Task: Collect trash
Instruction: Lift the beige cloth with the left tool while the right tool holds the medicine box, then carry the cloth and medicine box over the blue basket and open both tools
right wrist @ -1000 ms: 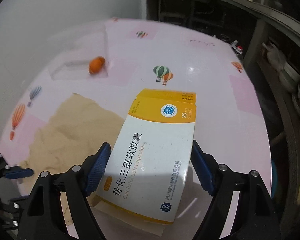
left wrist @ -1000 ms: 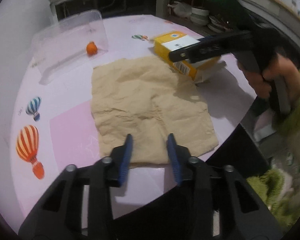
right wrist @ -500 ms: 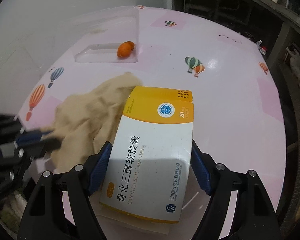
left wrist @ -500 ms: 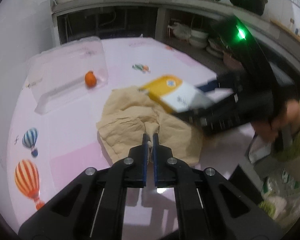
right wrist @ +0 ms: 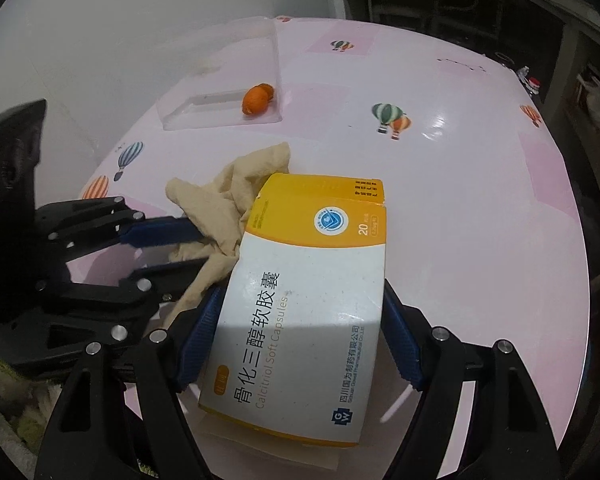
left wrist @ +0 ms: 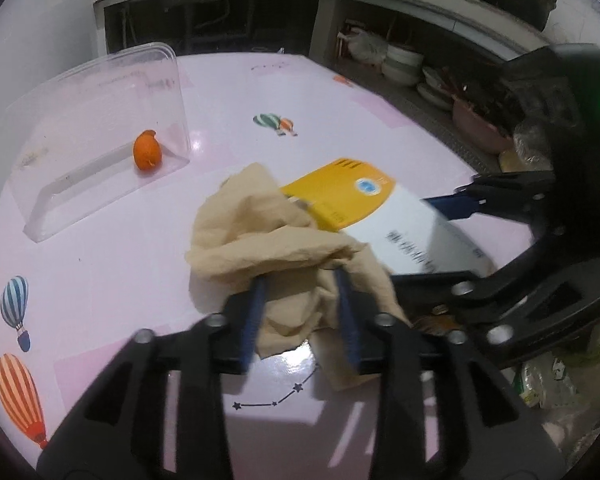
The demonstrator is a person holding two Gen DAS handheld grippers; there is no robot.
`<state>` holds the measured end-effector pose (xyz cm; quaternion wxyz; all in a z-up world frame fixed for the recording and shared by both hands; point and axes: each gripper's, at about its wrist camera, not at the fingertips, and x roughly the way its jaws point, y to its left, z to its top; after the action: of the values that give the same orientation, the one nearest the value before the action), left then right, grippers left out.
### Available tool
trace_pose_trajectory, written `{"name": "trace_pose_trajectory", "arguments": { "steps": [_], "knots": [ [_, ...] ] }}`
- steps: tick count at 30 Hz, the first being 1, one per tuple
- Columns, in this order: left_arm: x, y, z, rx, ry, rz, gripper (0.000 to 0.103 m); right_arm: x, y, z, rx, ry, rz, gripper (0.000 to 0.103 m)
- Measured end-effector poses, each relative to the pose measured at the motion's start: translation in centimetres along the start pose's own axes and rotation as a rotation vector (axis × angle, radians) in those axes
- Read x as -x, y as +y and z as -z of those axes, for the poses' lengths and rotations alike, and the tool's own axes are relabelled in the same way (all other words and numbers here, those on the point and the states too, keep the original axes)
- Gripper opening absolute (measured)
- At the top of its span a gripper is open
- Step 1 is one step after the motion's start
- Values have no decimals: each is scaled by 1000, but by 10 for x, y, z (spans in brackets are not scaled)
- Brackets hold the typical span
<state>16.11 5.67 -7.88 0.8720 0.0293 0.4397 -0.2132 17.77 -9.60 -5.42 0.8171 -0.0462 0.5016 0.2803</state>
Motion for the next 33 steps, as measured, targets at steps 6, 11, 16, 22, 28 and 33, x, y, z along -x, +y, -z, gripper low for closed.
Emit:
{"name": "trace_pose_trajectory", "arguments": {
  "steps": [6, 11, 16, 22, 28, 33],
  "knots": [
    [-8, -11, -2, -72, 18, -37, 42, 19, -27, 16, -114, -54, -38, 74],
    [-15, -22, -5, -124, 24, -74, 39, 32, -46, 33, -217, -96, -41, 74],
    [-14, -28, -7, -134, 30, -55, 16, 40, -54, 47, -280, -120, -41, 74],
    [-10, -33, -8, -112, 33, -55, 4, 53, -63, 63, -366, -168, -65, 74],
    [7, -37, -13, -87, -18, -33, 4, 64, -61, 76, -433, -226, -90, 74],
    [23, -56, -34, -105, -59, 8, 4, 91, -77, 92, -502, -341, -97, 74]
  ]
}}
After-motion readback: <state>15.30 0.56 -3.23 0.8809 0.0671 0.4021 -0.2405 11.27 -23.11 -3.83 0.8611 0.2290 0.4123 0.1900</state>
